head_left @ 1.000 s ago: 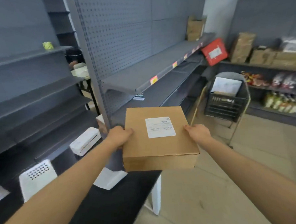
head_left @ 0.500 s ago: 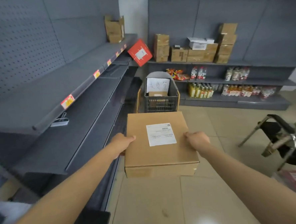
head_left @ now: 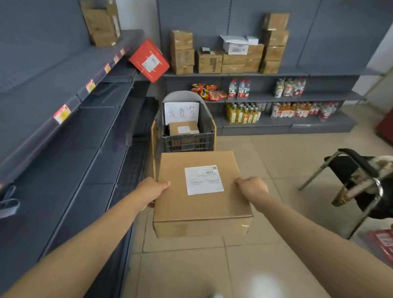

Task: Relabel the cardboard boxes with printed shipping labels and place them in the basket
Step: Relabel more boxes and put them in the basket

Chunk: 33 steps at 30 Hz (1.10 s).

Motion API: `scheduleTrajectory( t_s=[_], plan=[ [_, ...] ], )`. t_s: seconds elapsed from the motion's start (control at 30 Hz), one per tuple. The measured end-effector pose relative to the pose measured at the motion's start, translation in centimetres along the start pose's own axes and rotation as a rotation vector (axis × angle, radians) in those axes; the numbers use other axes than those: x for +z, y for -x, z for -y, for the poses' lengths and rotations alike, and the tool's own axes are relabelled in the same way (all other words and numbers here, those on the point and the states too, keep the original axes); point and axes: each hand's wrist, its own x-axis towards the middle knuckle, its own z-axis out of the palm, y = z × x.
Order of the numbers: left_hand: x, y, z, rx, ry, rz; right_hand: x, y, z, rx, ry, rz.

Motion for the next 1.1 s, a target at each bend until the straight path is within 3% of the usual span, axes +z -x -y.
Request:
scheduleTrajectory(
  t_s=[0.27, 0.5, 0.77, 1.1],
  plan=[
    [0.3, -11.1, -7.5, 0.031, 0.013, -0.055, 0.2, -13.6, 5.4, -0.053, 0.015, 0.046],
    [-1.5, -20.0, -10.2, -0.012, -0.027, -0.129, 3.9, -22.8, 10.5, -0.111, 0.07, 0.09],
    [-5.6, -34.3, -14.3, -0.019, -0.108, -0.11, 9.8, -35.3, 18.0, -0.075, 0.176, 0.113],
    [-7.3, -49.2, -21.6, -0.045, -0.173, -0.044, 12.5, -49.6, 24.9, 0.003, 0.248, 0.087]
  ],
)
